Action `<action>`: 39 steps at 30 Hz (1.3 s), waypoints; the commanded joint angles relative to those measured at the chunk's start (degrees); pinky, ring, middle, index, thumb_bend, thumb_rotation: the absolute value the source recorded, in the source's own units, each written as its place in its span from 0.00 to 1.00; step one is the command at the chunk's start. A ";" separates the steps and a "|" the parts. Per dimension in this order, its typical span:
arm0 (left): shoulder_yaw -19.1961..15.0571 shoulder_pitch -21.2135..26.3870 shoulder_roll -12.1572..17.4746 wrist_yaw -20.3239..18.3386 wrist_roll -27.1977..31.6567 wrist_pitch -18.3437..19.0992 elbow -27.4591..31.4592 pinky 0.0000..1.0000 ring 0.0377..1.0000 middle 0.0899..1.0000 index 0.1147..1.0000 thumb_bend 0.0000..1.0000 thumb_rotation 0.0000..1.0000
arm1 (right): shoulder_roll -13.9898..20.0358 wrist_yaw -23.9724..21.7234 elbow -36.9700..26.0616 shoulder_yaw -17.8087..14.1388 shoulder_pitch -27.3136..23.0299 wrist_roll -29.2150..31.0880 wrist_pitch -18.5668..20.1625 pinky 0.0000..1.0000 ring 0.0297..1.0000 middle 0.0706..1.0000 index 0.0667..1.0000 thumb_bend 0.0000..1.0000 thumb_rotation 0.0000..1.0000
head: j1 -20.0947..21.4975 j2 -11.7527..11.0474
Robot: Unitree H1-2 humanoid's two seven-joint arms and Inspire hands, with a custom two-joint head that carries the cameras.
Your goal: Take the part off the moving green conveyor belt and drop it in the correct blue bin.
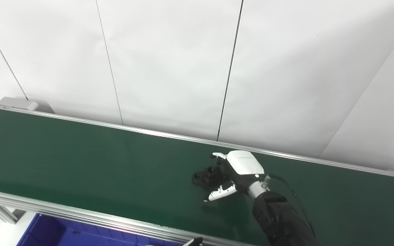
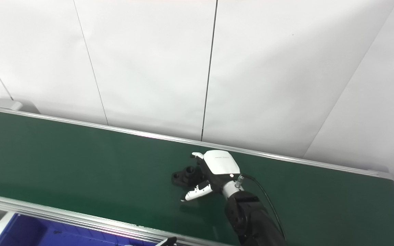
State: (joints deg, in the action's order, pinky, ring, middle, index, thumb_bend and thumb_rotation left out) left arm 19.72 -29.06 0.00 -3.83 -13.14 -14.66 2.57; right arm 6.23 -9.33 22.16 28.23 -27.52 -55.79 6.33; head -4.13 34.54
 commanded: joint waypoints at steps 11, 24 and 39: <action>0.32 -1.60 0.58 -0.17 0.32 -0.08 3.72 0.84 0.89 0.89 0.90 0.73 0.74 | 1.35 -4.64 4.12 8.63 -3.43 -8.81 8.03 0.14 0.19 0.33 0.45 0.53 0.06 | 0.82 1.09; 0.53 -1.99 0.91 -0.18 0.76 0.94 4.86 0.86 0.90 0.89 0.90 0.69 0.74 | 1.57 -6.36 2.42 9.49 -1.11 -8.14 12.76 0.18 0.23 0.43 0.45 0.53 0.00 | 1.07 2.00; 0.31 -1.28 1.14 -0.35 0.78 1.52 4.83 0.87 0.90 0.88 0.90 0.65 0.75 | 2.38 -0.21 -3.34 6.44 2.89 -3.25 9.72 0.17 0.22 0.43 0.45 0.53 0.00 | 2.97 2.87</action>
State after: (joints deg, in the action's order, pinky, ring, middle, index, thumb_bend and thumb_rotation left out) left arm 19.86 -30.47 1.14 -3.94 -12.86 -12.66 5.45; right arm 8.75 -9.86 18.41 34.37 -27.57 -61.04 18.25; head -1.59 37.26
